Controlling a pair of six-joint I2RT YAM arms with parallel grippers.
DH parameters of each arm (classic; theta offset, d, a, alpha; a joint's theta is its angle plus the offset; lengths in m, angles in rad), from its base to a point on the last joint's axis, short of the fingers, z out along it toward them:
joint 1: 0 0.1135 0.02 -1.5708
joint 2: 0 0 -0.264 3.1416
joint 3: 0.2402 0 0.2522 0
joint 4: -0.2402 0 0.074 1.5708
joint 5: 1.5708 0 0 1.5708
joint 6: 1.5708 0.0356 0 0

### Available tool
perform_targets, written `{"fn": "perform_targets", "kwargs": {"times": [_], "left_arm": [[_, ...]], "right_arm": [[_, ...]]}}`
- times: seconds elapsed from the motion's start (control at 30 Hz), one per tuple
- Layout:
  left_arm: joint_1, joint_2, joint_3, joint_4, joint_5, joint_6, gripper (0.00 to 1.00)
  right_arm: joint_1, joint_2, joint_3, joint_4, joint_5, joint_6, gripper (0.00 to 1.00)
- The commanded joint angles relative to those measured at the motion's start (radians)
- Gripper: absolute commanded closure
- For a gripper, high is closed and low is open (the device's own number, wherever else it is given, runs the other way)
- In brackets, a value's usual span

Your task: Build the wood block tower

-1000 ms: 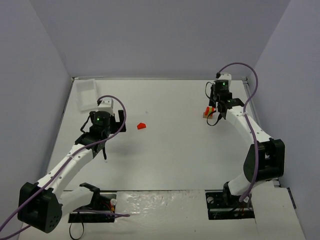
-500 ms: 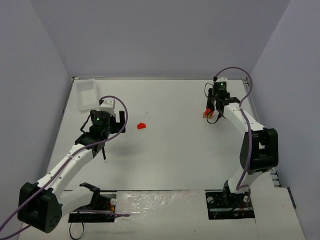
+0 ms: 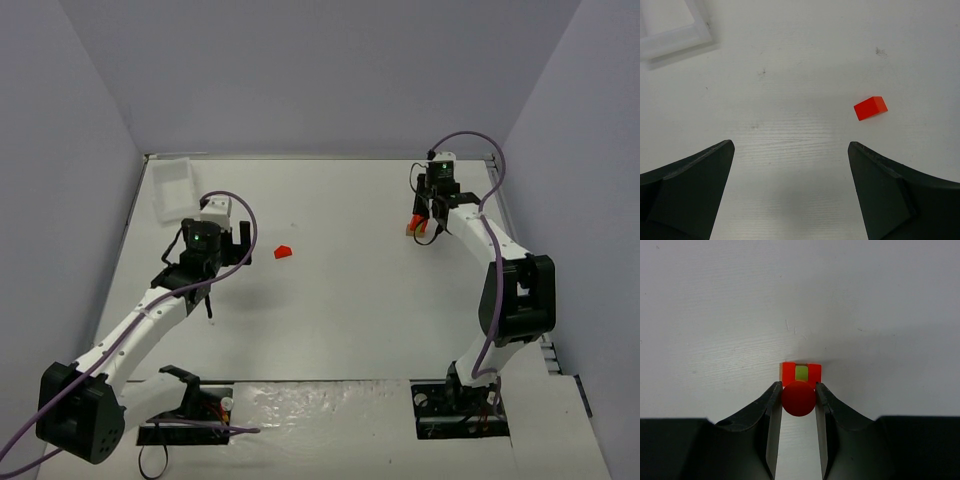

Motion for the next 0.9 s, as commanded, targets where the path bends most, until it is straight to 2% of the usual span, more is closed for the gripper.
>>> {"fn": "perform_targets", "kwargs": {"times": [0.0,0.87], "left_arm": [[0.006,0.001,0.009,0.06,0.011,0.009,0.03],[0.006,0.004,0.004,0.103,0.028,0.011,0.03]], "right_arm": [[-0.01,-0.002,0.058,0.049,0.0,0.011,1.0],[-0.017,0.023,0.058,0.051,0.003,0.012,1.0]]}}
